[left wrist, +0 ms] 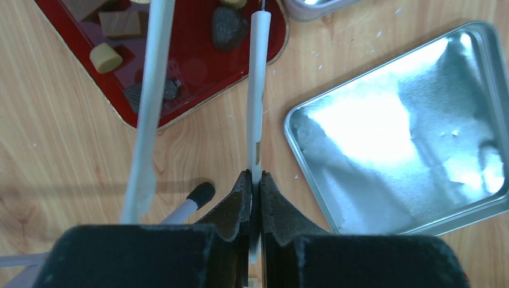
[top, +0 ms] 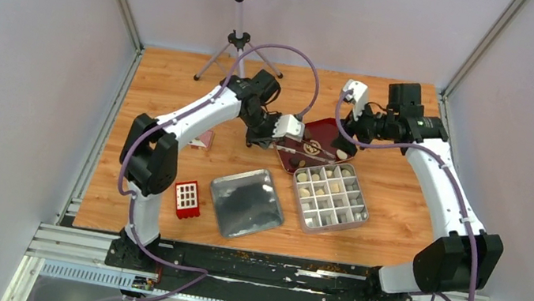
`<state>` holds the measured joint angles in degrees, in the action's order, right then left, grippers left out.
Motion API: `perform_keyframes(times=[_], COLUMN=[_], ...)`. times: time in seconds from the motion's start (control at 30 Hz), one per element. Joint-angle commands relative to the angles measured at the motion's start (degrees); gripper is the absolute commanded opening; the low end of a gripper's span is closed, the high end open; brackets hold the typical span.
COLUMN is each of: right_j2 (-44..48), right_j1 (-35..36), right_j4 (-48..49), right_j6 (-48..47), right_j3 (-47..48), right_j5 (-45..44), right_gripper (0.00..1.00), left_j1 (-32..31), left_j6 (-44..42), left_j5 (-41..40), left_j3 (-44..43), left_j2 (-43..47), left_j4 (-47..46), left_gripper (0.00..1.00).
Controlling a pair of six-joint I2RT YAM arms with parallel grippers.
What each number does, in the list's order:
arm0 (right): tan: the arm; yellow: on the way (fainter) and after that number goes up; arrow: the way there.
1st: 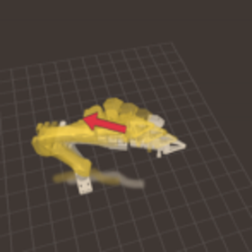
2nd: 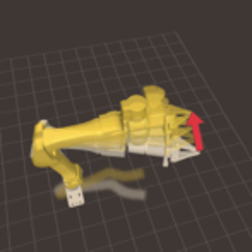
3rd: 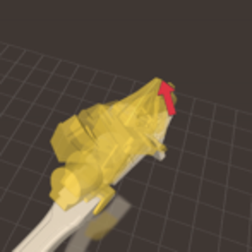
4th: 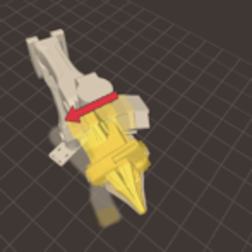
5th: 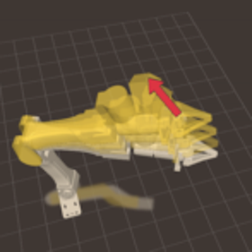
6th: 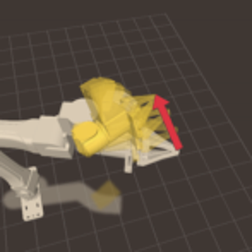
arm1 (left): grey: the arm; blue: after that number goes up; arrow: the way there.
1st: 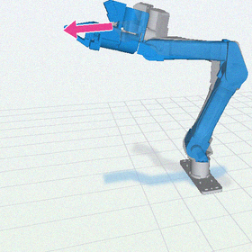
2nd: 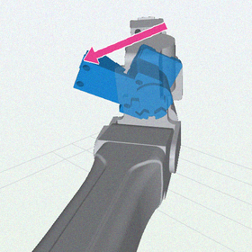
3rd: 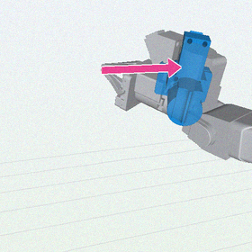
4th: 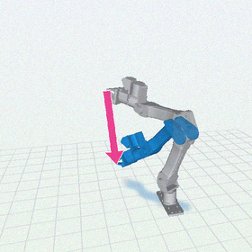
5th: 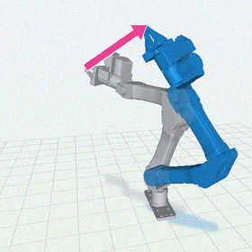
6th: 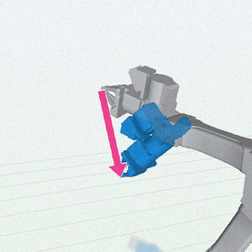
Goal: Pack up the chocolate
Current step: Pick up the clamp from the plate.
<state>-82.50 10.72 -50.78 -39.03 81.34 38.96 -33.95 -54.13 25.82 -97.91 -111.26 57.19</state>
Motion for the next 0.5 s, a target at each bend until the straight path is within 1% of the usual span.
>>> perform_keyframes(times=[0.0, 0.07, 0.17, 0.27, 0.47], right_j2=[2.66, 2.83, 1.96, 0.46, -2.39], right_j1=[3.12, 5.92, 9.25, 10.68, 11.66], right_j4=[2.42, 1.30, -1.39, -4.31, -6.91], right_j6=[-9.56, -12.35, -15.19, -15.99, -16.25], right_j3=[0.66, 0.86, 1.47, 2.04, 3.69], right_j5=[2.78, 2.50, 0.79, 0.65, -0.84], right_gripper=[0.61, 0.62, 0.63, 0.63, 0.63], left_j1=[0.79, 0.99, 1.08, 1.32, 1.56], left_j6=[-0.60, -1.34, -1.77, -1.70, -1.64], left_j5=[9.02, 13.28, 17.16, 20.78, 22.41], left_j3=[-0.75, 0.59, 2.09, 3.26, 5.76], left_j2=[5.50, 7.67, 9.62, 10.98, 12.74], left_j4=[1.85, 1.84, 1.91, 1.45, -1.06], left_gripper=[0.00, 0.00, 0.00, 0.00, 0.00])
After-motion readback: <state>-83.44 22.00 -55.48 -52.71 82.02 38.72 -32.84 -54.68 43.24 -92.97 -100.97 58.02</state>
